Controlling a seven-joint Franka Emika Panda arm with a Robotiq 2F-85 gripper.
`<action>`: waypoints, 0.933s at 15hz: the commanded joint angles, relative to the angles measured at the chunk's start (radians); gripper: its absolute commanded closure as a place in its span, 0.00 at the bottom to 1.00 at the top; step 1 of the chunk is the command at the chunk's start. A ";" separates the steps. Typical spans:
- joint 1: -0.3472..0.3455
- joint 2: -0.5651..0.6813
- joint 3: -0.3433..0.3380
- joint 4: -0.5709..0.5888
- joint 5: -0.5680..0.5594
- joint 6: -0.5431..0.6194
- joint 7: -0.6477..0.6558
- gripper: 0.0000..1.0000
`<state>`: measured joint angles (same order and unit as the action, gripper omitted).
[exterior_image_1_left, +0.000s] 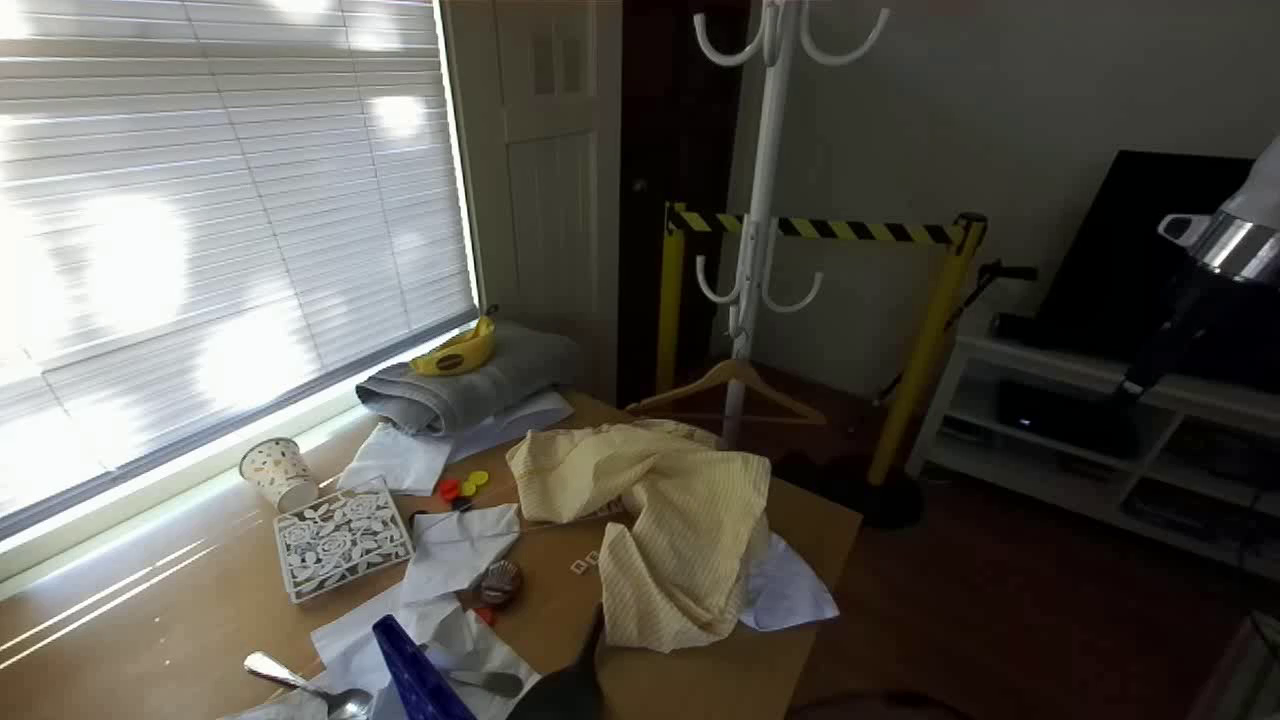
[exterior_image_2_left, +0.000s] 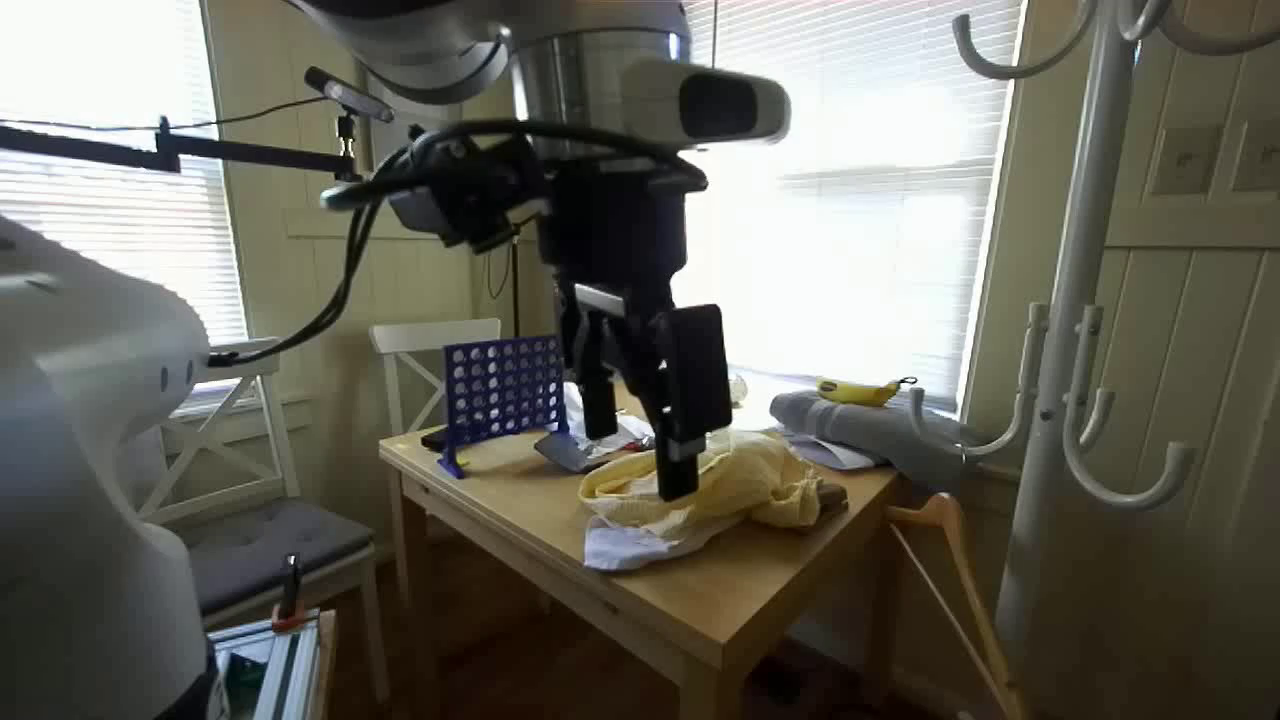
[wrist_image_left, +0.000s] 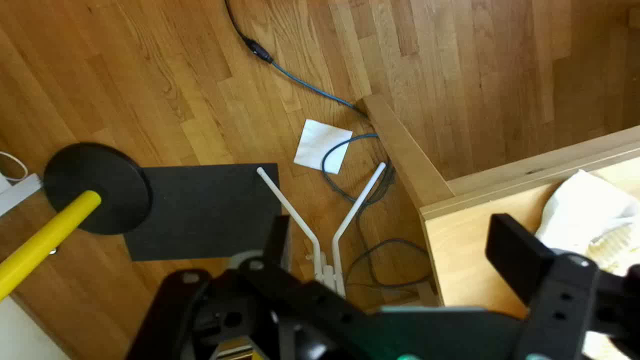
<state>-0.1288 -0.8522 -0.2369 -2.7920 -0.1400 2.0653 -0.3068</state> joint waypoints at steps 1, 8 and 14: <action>-0.001 0.003 0.002 -0.010 0.002 -0.004 -0.001 0.00; -0.001 0.014 0.003 -0.023 0.002 -0.004 -0.001 0.00; -0.001 0.014 0.003 -0.023 0.002 -0.004 -0.001 0.00</action>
